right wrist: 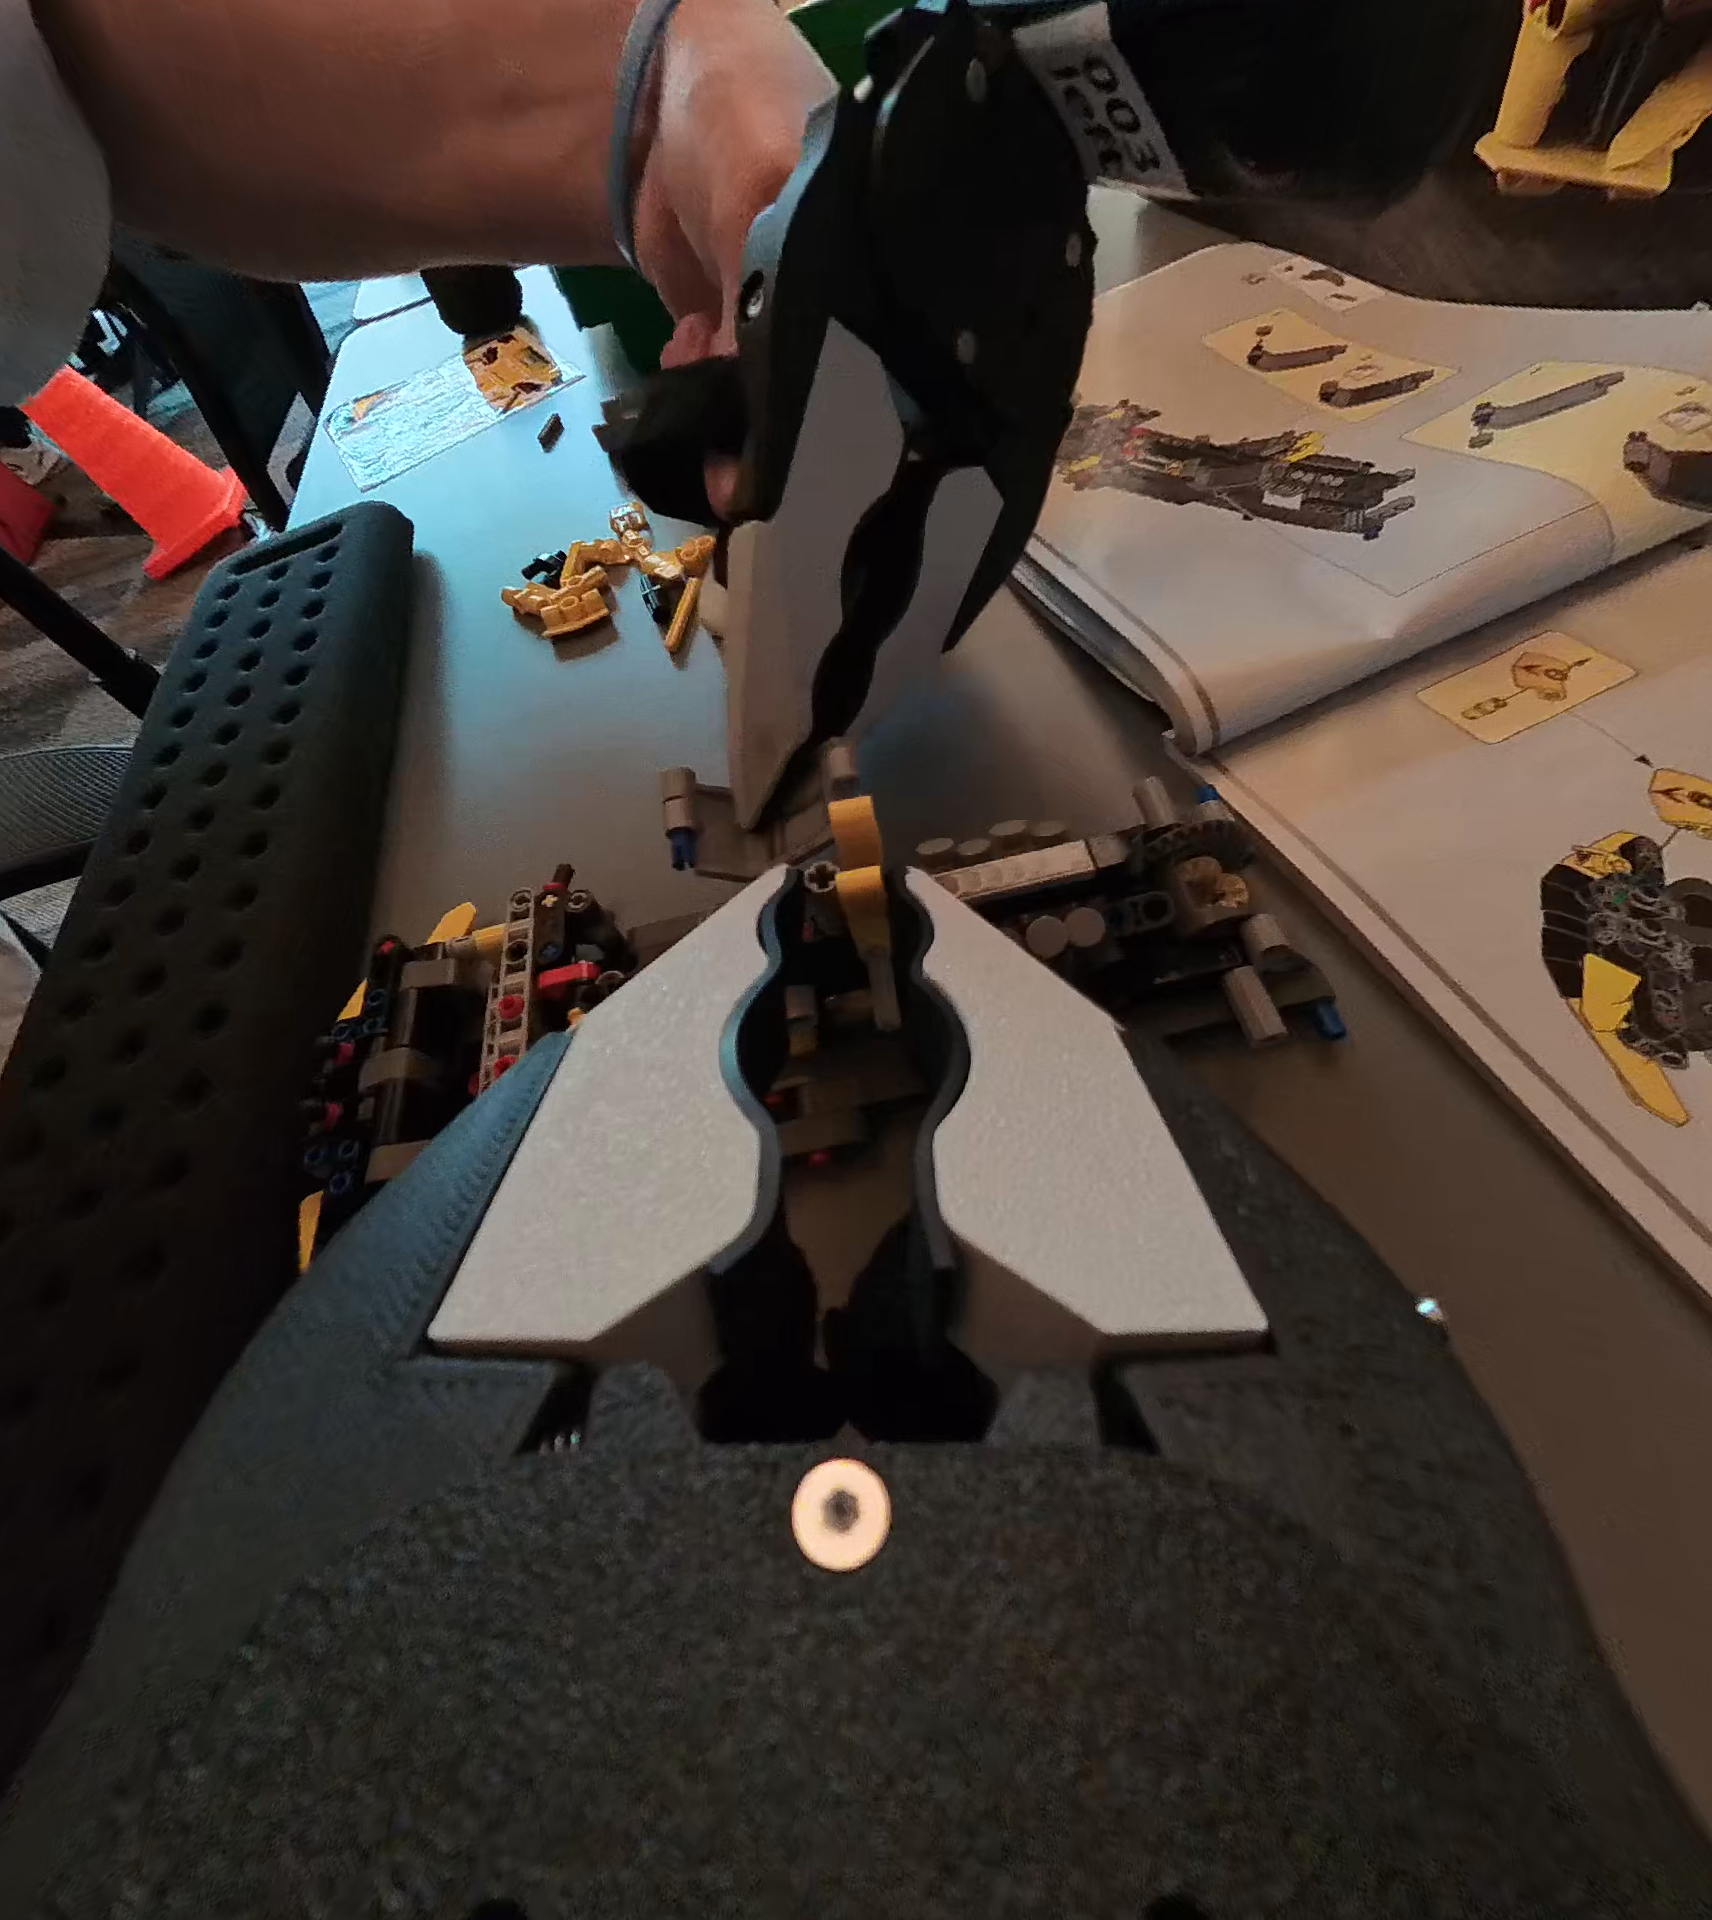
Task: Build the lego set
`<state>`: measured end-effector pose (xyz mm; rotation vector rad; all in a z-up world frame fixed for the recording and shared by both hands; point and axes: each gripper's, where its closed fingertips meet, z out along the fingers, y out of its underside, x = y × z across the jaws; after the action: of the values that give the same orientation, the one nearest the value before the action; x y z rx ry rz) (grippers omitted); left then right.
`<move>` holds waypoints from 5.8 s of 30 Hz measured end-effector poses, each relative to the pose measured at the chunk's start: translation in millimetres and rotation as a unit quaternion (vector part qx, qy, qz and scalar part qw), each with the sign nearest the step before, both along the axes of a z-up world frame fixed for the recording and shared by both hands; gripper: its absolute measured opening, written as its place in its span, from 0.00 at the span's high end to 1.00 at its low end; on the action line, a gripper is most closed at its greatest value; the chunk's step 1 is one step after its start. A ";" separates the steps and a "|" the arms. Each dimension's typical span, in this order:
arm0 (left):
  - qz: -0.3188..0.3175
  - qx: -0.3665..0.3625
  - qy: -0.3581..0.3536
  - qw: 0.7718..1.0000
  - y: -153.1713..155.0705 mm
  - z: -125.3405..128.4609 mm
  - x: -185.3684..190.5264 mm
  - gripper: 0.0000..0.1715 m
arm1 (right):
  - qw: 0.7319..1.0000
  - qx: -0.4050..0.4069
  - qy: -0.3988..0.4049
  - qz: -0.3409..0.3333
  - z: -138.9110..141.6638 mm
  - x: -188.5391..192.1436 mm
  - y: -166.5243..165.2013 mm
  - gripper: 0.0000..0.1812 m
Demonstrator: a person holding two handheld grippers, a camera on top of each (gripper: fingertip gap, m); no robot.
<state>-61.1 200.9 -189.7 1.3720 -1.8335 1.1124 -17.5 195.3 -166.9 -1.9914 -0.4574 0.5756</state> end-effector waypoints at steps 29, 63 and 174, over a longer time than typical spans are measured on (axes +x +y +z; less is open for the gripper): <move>-0.118 0.009 -0.011 0.993 -6.1 -11.6 8.7 1.00 | 1.000 0.006 0.009 0.007 0.3 -0.9 0.2 0.92; 0.035 -0.037 -0.098 0.994 -11.5 -0.2 6.9 0.98 | 1.000 0.006 0.024 0.010 -0.4 -3.5 1.1 0.92; 0.285 0.247 -0.412 0.830 39.2 33.4 20.9 0.93 | 1.000 -0.003 -0.024 -0.004 1.1 11.1 -7.0 0.94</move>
<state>-40.2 240.1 -156.3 2.0365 -2.5180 1.8354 -6.4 188.3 -165.8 -2.0162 -0.4785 0.5253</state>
